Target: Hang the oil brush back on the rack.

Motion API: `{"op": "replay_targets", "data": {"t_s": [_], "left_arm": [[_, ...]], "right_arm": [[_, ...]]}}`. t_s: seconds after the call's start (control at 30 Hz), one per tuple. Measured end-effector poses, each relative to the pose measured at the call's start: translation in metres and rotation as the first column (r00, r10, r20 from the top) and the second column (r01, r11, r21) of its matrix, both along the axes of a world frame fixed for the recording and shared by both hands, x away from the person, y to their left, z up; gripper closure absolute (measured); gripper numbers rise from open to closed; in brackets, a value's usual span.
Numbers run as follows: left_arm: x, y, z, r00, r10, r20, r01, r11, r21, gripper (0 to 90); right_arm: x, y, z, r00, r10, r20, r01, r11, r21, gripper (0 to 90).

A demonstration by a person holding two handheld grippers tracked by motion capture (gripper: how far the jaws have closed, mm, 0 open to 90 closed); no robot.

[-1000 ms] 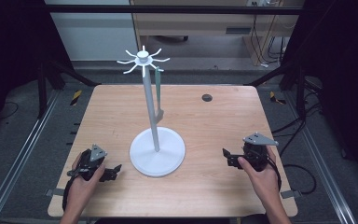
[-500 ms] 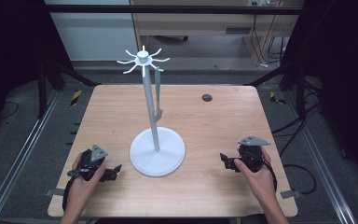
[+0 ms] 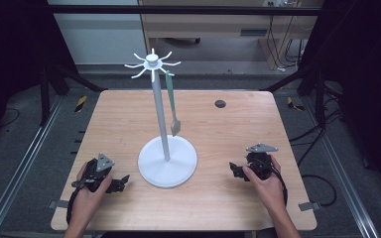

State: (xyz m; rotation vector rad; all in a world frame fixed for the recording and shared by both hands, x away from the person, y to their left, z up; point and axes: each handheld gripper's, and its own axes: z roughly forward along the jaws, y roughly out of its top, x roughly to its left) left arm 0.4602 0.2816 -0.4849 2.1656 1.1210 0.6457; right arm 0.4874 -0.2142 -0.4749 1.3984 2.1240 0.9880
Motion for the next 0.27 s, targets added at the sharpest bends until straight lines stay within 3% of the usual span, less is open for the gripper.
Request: {"op": "replay_targets", "data": {"t_s": [0.27], "left_arm": [[0.0013,-0.0016,-0.0001,1.0000,-0.003,0.003,0.003,1.0000,0.001,3.4]], "right_arm": [[0.0011,0.0012,-0.0059,0.9997,-0.025,0.003,0.025,0.999,-0.037,8.7]]}}
